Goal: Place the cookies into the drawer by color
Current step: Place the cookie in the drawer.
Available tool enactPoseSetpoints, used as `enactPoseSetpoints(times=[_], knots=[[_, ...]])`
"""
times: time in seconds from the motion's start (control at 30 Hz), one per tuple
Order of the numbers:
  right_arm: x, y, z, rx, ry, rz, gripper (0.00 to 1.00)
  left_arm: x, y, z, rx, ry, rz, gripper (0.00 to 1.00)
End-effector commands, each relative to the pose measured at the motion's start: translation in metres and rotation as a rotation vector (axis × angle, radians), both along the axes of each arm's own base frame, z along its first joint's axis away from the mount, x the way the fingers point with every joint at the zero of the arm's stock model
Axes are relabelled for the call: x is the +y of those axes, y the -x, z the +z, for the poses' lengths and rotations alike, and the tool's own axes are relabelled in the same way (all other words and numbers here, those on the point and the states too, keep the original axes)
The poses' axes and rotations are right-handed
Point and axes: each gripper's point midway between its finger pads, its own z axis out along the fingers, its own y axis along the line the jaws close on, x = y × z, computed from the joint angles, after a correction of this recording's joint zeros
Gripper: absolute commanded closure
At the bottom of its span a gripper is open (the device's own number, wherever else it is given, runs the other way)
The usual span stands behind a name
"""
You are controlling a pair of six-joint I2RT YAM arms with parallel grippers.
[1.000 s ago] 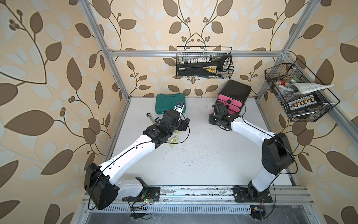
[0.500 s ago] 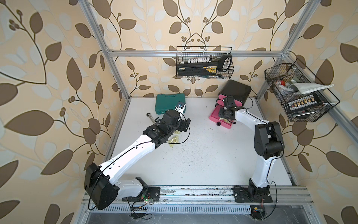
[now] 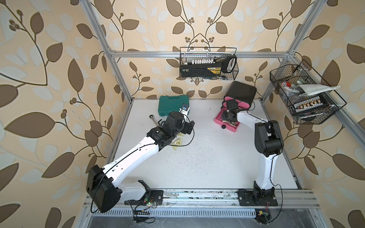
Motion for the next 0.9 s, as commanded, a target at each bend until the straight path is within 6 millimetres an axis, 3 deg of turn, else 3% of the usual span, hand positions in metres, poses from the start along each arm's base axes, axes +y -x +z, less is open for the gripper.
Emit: enactPoseSetpoints(times=[0.0, 0.33, 0.5, 0.7, 0.87], knots=[[-0.012, 0.011, 0.003, 0.002, -0.014, -0.052, 0.58, -0.009, -0.001, 0.012, -0.036, 0.028, -0.026, 0.02], [0.011, 0.035, 0.065, -0.106, -0.109, 0.025, 0.53, -0.005, -0.004, 0.01, -0.08, -0.028, -0.035, 0.02], [0.029, 0.065, 0.105, -0.173, -0.166, 0.088, 0.53, -0.003, -0.01, -0.004, -0.072, -0.093, -0.067, 0.02], [0.062, 0.127, 0.152, -0.247, -0.279, 0.293, 0.52, 0.004, -0.016, -0.034, 0.068, -0.188, -0.078, 0.02], [0.09, 0.193, 0.158, -0.216, -0.344, 0.487, 0.5, 0.017, -0.002, -0.088, 0.312, -0.161, 0.017, 0.02]])
